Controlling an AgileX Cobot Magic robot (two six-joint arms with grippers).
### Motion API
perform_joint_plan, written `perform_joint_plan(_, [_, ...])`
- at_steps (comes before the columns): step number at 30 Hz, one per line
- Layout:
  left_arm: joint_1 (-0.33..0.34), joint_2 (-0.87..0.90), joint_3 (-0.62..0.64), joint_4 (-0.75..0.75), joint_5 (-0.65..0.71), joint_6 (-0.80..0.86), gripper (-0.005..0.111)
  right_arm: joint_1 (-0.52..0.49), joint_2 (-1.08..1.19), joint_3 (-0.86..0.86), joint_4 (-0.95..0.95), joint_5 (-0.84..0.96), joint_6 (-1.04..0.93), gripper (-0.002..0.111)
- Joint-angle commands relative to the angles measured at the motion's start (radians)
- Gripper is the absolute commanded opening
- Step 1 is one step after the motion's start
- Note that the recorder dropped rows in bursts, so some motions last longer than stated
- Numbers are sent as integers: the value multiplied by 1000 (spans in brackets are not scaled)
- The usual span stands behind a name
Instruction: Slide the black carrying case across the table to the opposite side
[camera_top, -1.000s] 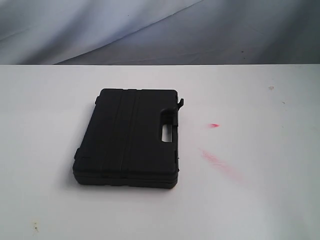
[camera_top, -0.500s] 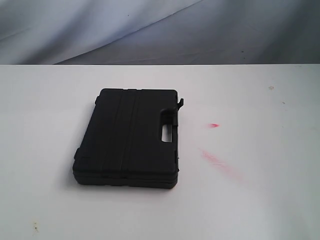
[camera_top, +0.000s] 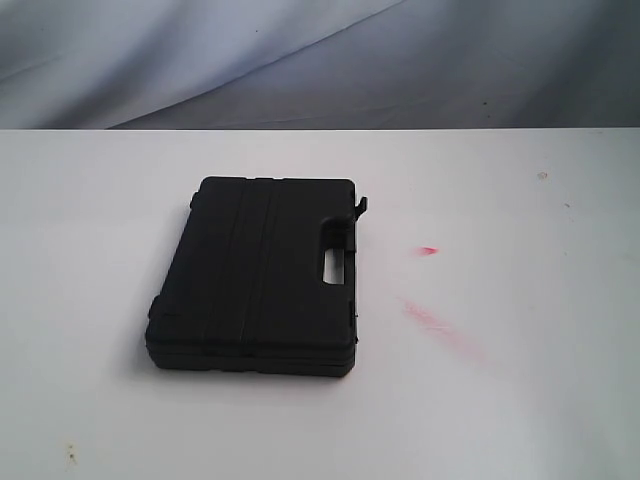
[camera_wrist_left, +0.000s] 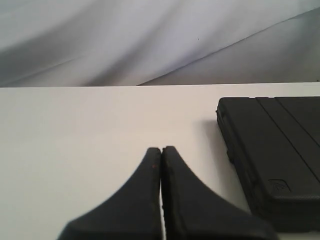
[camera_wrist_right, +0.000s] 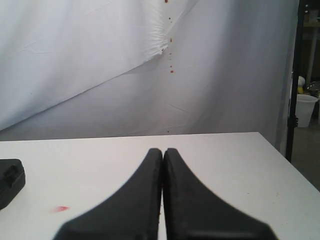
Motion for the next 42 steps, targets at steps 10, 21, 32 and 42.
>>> perform_joint_plan(10, [1,-2,5,148,-81,-138,0,2,-3,4,-5,-1,-6,0])
perform_joint_plan(21, [1,-2,5,148,-26,-138,0,2,-3,4,-5,-1,-6,0])
perform_joint_plan(32, [1,-2,5,148,-62,-134,0,2,-3,4,-5,-1,-6,0])
perform_joint_plan(42, [1,-2,5,148,-62,-131,0,2,-3,4,-5,-1,-6,0])
